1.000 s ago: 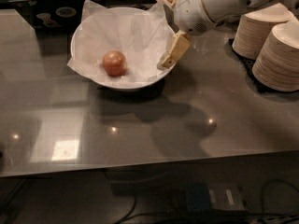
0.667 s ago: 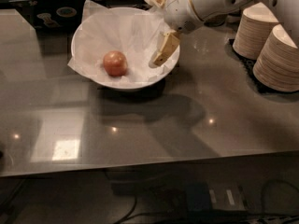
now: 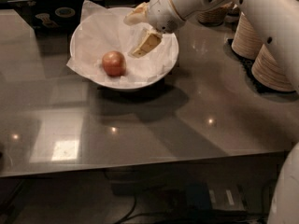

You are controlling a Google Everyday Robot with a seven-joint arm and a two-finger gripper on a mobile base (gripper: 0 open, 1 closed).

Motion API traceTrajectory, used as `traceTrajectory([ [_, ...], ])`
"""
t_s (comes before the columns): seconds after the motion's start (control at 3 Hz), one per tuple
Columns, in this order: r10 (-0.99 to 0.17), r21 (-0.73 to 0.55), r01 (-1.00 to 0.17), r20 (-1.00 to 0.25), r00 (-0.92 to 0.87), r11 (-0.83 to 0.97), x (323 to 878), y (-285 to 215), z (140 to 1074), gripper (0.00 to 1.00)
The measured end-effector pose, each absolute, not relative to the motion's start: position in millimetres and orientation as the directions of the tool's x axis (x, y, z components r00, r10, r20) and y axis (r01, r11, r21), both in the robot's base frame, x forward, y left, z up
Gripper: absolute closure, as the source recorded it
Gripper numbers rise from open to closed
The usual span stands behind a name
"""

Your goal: Pick apple from white bowl

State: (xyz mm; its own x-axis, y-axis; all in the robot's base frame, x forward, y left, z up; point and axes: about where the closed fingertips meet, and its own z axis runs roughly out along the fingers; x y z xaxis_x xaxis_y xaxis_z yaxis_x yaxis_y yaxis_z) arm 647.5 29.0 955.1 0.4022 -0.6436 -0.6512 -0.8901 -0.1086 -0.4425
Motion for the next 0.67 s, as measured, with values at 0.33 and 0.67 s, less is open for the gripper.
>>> traceTrajectory([
  [0.33, -0.639, -0.423, -0.897, -0.656, 0.402, -0.130, 649.4, 39.1, 948.7, 0.37],
  [0.67, -0.637, -0.403, -0.903, -0.660, 0.399, -0.149, 651.0, 48.7, 940.2, 0.37],
])
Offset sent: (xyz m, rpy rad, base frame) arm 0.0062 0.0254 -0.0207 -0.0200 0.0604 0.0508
